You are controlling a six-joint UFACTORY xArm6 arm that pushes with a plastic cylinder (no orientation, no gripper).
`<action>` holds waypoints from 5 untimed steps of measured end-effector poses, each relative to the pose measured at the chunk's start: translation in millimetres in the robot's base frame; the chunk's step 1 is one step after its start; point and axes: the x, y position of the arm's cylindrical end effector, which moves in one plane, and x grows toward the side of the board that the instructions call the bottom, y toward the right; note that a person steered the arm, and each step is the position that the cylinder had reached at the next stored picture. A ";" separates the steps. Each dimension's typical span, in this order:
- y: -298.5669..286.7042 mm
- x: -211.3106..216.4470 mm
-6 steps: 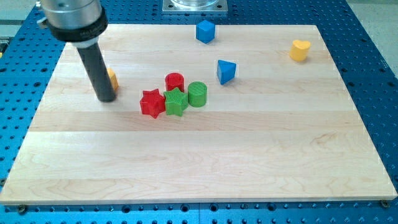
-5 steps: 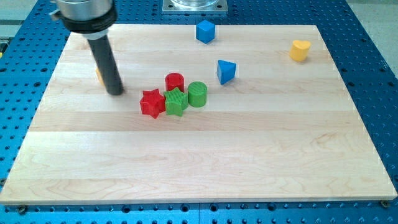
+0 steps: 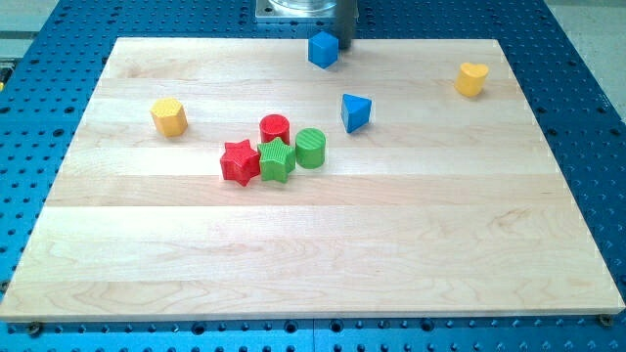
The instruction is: Slide the cube to the top right of the hexagon
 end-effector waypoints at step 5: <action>-129.1 89.2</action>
